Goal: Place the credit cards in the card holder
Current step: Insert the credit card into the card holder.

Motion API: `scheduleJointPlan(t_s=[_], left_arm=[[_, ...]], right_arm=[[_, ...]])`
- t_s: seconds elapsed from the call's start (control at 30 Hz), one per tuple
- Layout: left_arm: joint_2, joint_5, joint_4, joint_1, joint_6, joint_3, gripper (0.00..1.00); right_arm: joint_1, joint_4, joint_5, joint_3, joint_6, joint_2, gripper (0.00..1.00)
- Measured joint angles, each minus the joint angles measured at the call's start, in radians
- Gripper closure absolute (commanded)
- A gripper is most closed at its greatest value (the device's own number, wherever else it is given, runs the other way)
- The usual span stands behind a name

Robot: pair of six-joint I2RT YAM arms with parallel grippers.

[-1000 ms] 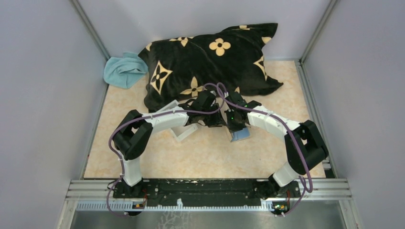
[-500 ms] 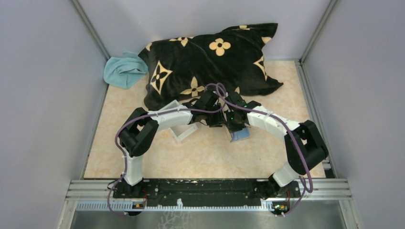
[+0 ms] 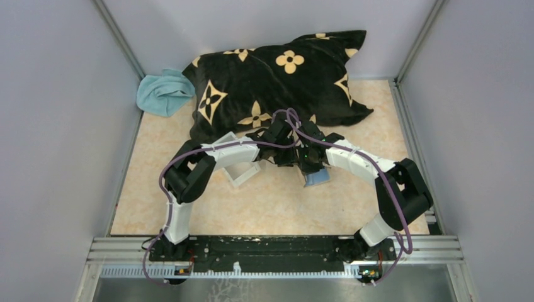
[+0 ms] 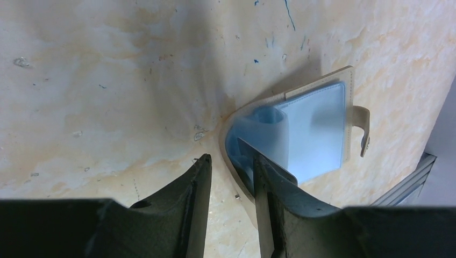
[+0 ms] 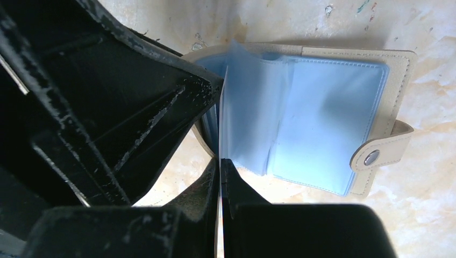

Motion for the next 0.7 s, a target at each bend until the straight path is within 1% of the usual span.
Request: scheduleJointPlan(t_s=[0.13, 0.2, 0.23, 0.33, 0.7], left_arm=[[0.012, -0.006, -0.007, -0.005, 0.006, 0.009, 0.65], [0.015, -0.008, -0.008, -0.006, 0.008, 0.010, 0.71], [0.016, -0.007, -0.008, -0.006, 0.010, 0.010, 0.76], [0.020, -0.009, -0.013, -0.006, 0.019, 0.008, 0.99], [0.020, -0.021, 0.000, -0.010, 0.032, -0.022, 1.00]], right_arm=[[0.000, 0.000, 0.000, 0.000, 0.003, 0.000, 1.00], [0.000, -0.001, 0.000, 0.000, 0.004, 0.000, 1.00], [0.000, -0.002, 0.000, 0.000, 0.004, 0.000, 1.00], [0.000, -0.014, 0.001, 0.000, 0.003, 0.000, 1.00], [0.000, -0.066, 0.035, 0.000, -0.001, -0.008, 1.00]])
